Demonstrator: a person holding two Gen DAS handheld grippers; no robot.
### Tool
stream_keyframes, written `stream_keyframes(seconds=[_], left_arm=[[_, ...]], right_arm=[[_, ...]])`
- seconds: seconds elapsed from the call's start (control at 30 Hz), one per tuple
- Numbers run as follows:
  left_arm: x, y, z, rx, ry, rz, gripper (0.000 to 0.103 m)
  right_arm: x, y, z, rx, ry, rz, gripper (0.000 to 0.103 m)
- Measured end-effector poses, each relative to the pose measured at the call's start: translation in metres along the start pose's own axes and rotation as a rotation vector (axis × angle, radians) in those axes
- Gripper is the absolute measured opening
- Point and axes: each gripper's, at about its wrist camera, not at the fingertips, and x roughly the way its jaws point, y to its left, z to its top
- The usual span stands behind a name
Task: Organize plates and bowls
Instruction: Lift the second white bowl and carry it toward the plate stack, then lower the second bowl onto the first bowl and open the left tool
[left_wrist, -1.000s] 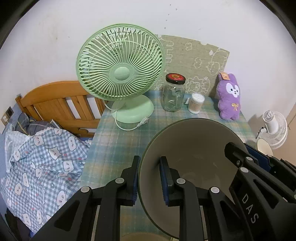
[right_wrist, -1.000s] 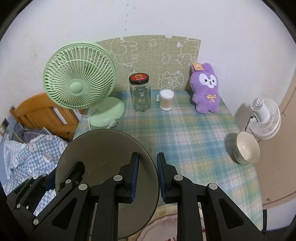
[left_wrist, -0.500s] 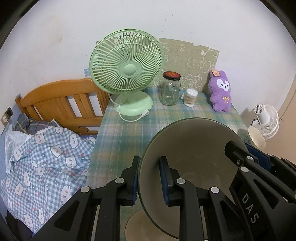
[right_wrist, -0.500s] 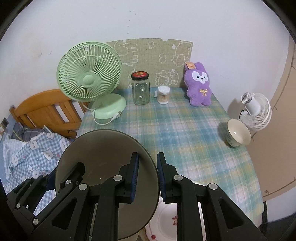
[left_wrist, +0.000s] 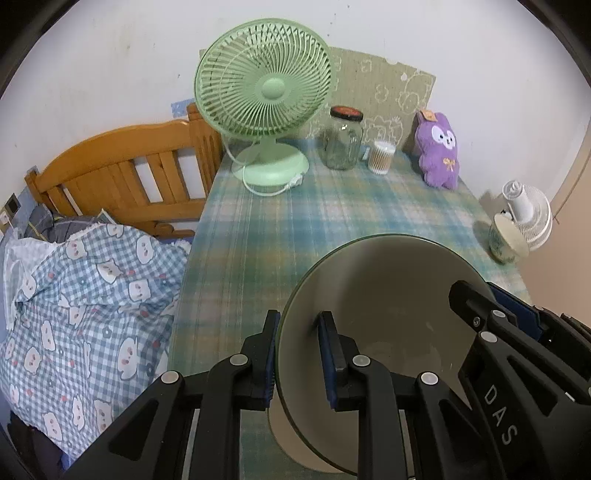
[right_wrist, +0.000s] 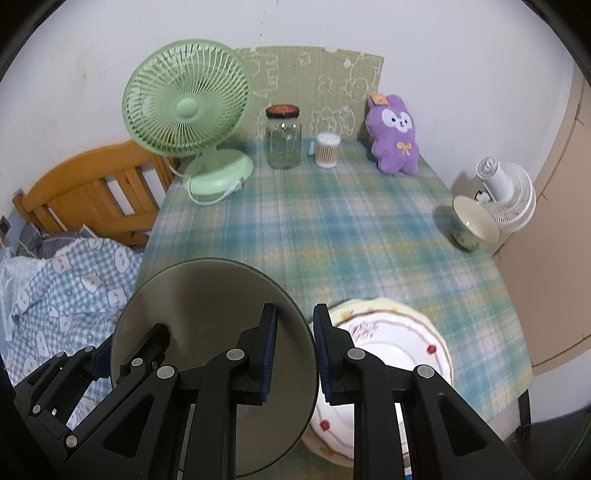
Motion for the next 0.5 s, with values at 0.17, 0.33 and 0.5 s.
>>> stream_keyframes(seconds=[0.17, 0.33, 0.5], left_arm=[[0.009, 0.007, -0.018, 0.004, 0.044, -0.004, 0.019], [0.019, 0.011, -0.033, 0.012, 0.087, -0.006, 0.019], [0.028, 0.015, -0.043, 0.018, 0.122, -0.008, 0.019]], right_arm=[[0.012, 0.006, -0.019, -0.001, 0.049, -0.009, 0.024], [0.023, 0.012, -0.035, 0.004, 0.095, -0.017, 0.024], [0.033, 0.015, -0.045, 0.011, 0.126, -0.022, 0.024]])
